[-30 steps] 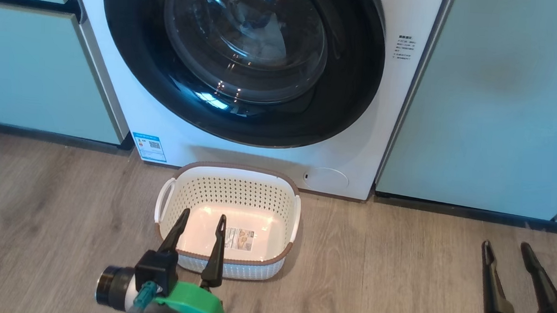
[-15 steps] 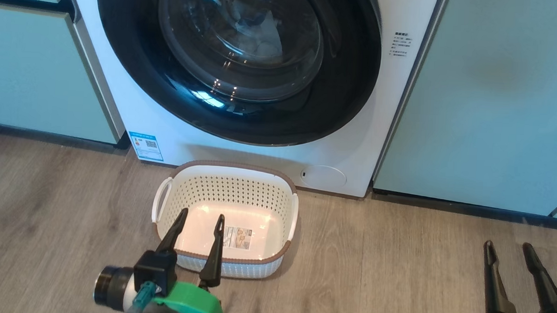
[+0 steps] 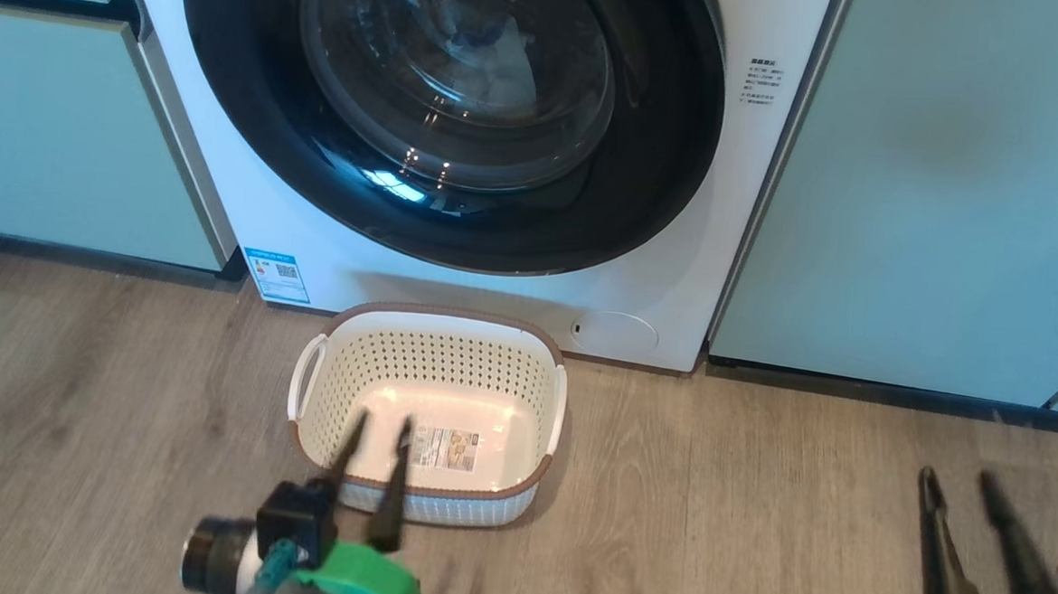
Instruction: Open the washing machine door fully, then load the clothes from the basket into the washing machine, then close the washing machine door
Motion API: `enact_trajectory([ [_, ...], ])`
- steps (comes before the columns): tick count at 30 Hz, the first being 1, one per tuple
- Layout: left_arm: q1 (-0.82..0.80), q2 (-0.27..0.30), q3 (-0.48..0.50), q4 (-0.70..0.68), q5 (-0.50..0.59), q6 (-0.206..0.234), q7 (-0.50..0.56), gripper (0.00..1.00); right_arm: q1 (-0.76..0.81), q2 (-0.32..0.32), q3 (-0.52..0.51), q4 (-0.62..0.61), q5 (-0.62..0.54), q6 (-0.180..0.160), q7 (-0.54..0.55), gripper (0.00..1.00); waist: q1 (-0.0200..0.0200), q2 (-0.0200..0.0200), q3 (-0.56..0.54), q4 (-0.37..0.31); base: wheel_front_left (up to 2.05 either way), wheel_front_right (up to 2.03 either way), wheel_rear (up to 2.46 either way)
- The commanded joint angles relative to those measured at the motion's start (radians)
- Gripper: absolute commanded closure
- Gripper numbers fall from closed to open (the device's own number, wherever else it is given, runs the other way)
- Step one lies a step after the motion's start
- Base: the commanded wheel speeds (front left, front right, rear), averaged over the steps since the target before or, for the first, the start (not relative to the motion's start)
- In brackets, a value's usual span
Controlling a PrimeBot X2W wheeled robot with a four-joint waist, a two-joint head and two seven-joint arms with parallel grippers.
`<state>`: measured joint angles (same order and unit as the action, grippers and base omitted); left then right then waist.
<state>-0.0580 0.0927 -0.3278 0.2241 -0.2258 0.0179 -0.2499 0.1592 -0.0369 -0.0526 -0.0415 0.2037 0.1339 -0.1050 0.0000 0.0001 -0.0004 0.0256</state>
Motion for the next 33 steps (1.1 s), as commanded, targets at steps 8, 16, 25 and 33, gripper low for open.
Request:
enact_trajectory([
  [8,0.032,-0.008,0.009,0.054,-0.052,-0.005,0.015,1.0,0.007,0.006,0.009,0.071,0.053,0.0,0.004,1.0,0.0,-0.0001,0.0,-0.001,0.0,0.0,0.0],
  [16,0.026,-0.008,0.035,0.054,-0.143,-0.015,0.036,1.0,-0.012,-0.001,0.012,0.087,0.149,0.0,0.012,1.0,0.0,-0.0001,0.001,-0.003,0.0,0.0,0.0],
  [25,0.021,-0.008,0.062,0.053,-0.233,-0.024,0.058,1.0,-0.03,-0.007,0.013,0.101,0.244,-0.001,0.021,1.0,0.0,-0.0001,0.001,-0.004,0.0,0.0,0.0],
  [33,0.015,-0.009,0.088,0.05,-0.323,-0.034,0.079,1.0,-0.048,-0.012,0.014,0.115,0.338,-0.001,0.031,1.0,0.0,-0.0001,0.001,-0.006,0.0,0.0,0.0],
])
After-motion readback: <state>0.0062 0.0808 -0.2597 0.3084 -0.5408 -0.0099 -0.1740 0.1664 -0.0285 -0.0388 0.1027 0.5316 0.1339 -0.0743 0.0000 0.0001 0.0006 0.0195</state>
